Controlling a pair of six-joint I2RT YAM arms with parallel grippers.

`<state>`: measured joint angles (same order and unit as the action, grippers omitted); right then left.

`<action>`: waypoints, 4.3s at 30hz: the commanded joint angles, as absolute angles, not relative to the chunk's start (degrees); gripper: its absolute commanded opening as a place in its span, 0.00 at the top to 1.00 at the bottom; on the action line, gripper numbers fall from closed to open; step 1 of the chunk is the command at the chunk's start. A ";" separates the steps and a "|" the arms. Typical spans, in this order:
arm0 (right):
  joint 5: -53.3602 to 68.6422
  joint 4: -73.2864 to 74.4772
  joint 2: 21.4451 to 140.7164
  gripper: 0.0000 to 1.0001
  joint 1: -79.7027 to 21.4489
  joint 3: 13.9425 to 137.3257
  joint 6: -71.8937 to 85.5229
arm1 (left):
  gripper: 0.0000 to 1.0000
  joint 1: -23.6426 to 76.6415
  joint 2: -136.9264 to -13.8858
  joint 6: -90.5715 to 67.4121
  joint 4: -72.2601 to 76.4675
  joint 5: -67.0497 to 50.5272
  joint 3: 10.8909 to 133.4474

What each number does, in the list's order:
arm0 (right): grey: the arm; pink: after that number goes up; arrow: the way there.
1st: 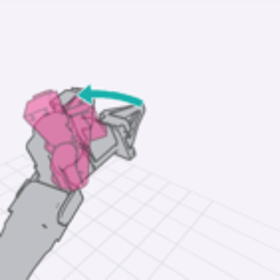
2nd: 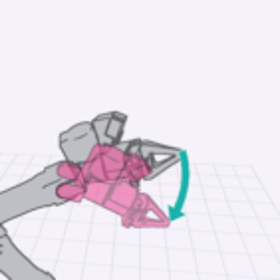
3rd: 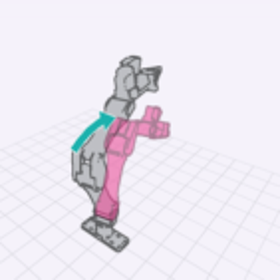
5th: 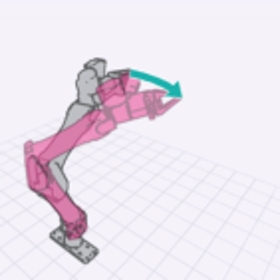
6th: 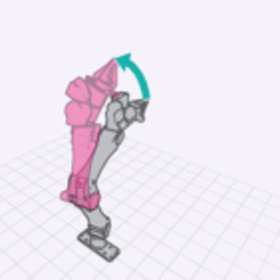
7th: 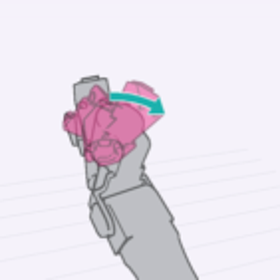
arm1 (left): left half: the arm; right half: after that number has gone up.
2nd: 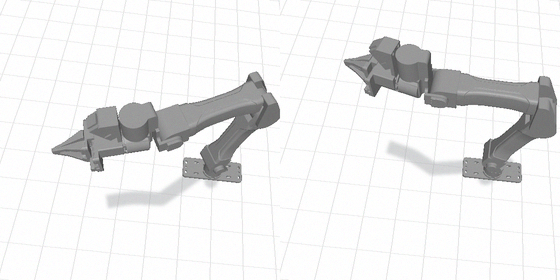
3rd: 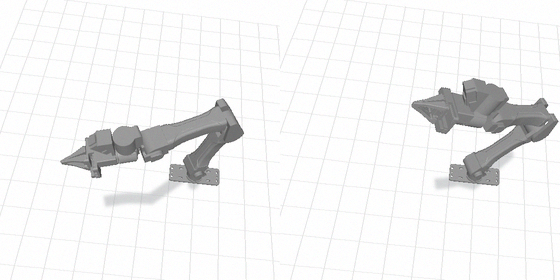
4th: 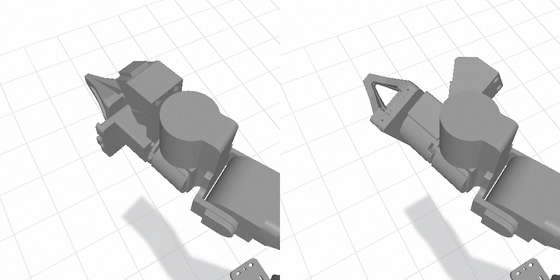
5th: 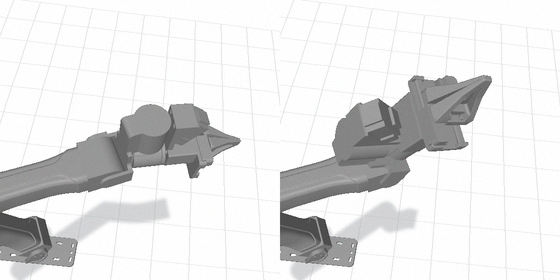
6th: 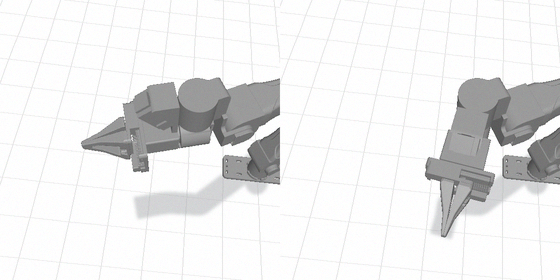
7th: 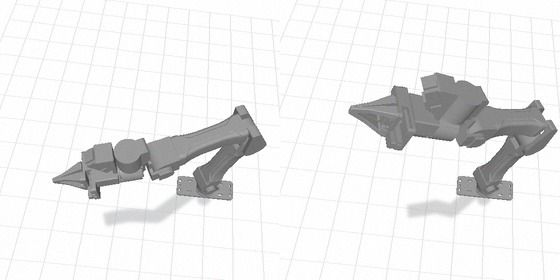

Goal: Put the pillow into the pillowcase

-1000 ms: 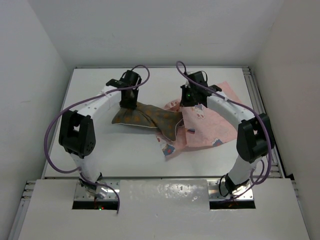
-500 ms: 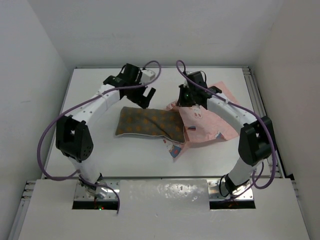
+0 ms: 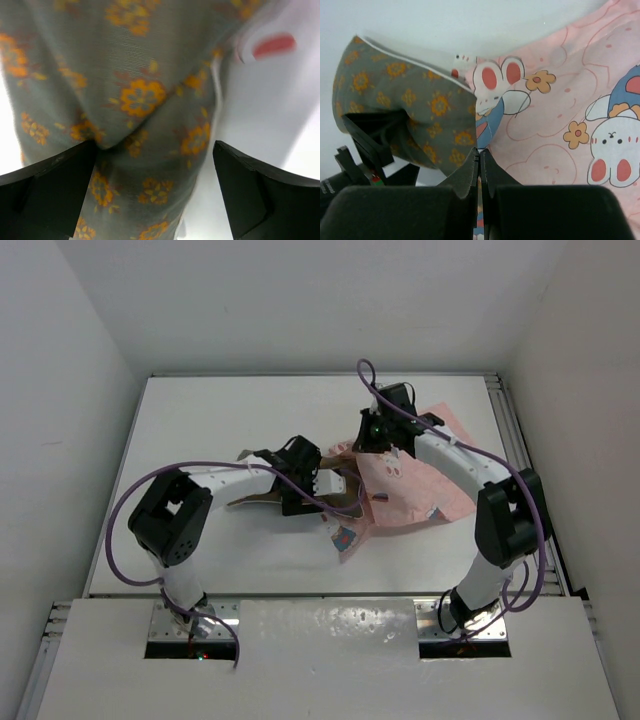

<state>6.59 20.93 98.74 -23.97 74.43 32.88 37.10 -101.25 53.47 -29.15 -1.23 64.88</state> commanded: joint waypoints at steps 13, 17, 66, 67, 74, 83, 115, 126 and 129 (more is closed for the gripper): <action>7.38 18.11 96.85 1.00 -23.82 71.19 33.75 | 0.04 35.42 -98.88 56.07 -44.81 -7.56 79.87; 7.56 18.02 96.77 1.00 -23.82 70.75 34.01 | 0.01 32.00 -100.01 59.76 -44.05 -6.70 80.43; 17.66 30.41 97.82 1.00 -23.03 83.50 39.73 | 1.00 28.84 -100.99 15.03 -32.08 23.91 92.19; 19.32 30.41 98.00 1.00 -22.77 83.67 39.64 | 1.00 28.31 -100.99 14.51 -31.65 24.08 92.63; 22.93 31.47 101.86 1.00 -23.02 89.47 40.33 | 1.00 28.28 -100.73 15.72 -30.33 21.63 92.29; 24.61 21.01 109.95 1.00 -24.97 94.57 49.38 | 1.00 41.92 -101.95 26.27 -22.85 13.55 81.91; 17.05 19.42 109.25 0.85 -18.63 81.39 39.90 | 0.17 24.78 -135.61 26.10 -34.20 -7.85 115.41; 3.72 19.77 100.12 0.01 -22.49 74.45 36.21 | 0.72 23.03 -133.87 22.76 -28.48 -1.48 103.03; -2.19 22.67 98.26 0.01 -23.03 71.82 39.45 | 1.00 22.50 -131.49 21.98 -28.55 -2.63 97.92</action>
<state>5.63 21.19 102.37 -22.26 73.58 38.41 24.01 -132.11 21.52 -24.03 -4.67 102.63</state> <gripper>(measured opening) 0.985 0.030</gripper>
